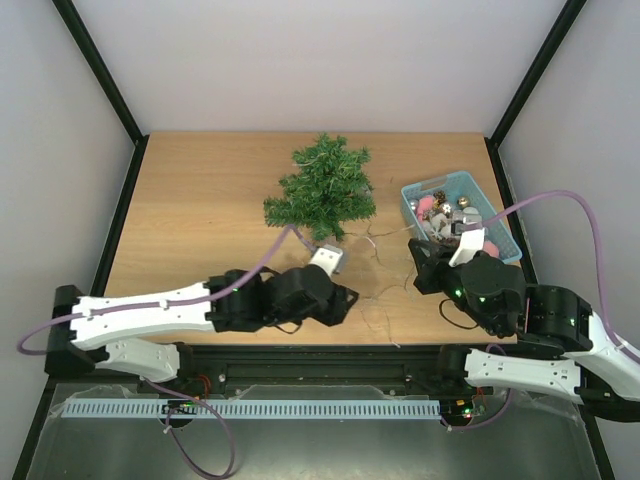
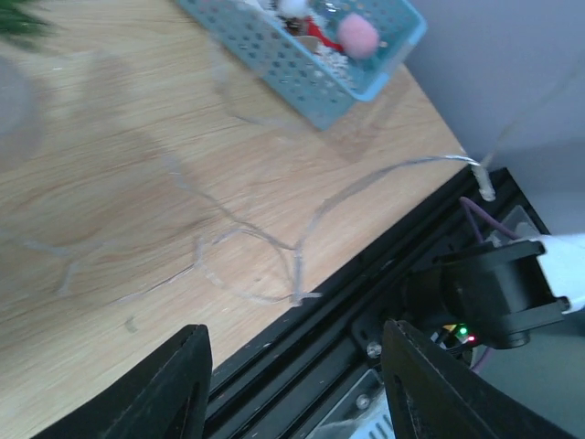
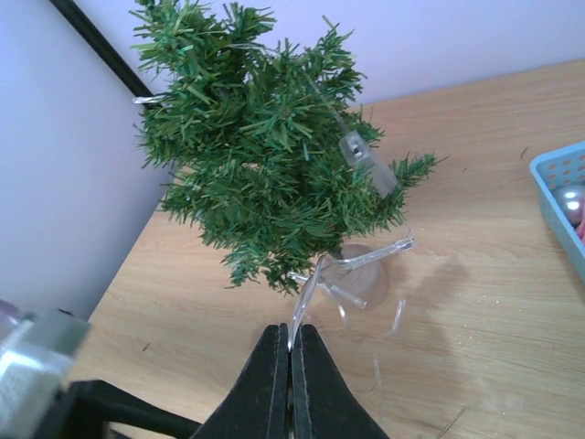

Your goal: Decorate the small christmas tree

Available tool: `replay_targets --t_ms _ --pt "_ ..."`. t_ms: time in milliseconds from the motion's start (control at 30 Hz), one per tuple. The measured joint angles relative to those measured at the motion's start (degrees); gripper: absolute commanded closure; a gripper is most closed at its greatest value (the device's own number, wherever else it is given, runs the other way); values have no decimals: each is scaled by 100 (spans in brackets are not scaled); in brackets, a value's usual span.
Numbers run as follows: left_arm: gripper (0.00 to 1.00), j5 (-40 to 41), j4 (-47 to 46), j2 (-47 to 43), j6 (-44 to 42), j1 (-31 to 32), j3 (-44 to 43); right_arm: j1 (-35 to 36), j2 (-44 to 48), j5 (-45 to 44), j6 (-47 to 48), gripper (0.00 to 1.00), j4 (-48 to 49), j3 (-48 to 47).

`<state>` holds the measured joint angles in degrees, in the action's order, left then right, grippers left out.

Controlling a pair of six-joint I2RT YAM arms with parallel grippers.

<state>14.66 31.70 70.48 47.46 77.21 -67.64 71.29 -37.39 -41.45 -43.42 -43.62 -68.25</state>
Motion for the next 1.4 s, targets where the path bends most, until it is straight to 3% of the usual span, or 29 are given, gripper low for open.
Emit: replay_targets --t_ms 400,667,933,1033,1200,1400 --pt "40 -83 -1759 1110 -1010 378 -4 0 -186 424 -15 99 -234 -328" --pt "39 133 -1987 1635 -1423 466 -273 0 -184 573 -31 99 -299 -466" --pt "40 883 -1996 2020 -1803 579 -540 0 -181 671 -31 99 -337 -612" --pt "48 1211 -2055 2157 -1956 608 -575 0 -160 684 -33 99 -367 -616" --pt "96 1539 -2203 2299 -2240 614 -575 0 -98 693 -37 99 -426 -616" --pt "98 1283 -2190 2295 -2404 660 -702 0 -66 636 -52 99 -483 -616"
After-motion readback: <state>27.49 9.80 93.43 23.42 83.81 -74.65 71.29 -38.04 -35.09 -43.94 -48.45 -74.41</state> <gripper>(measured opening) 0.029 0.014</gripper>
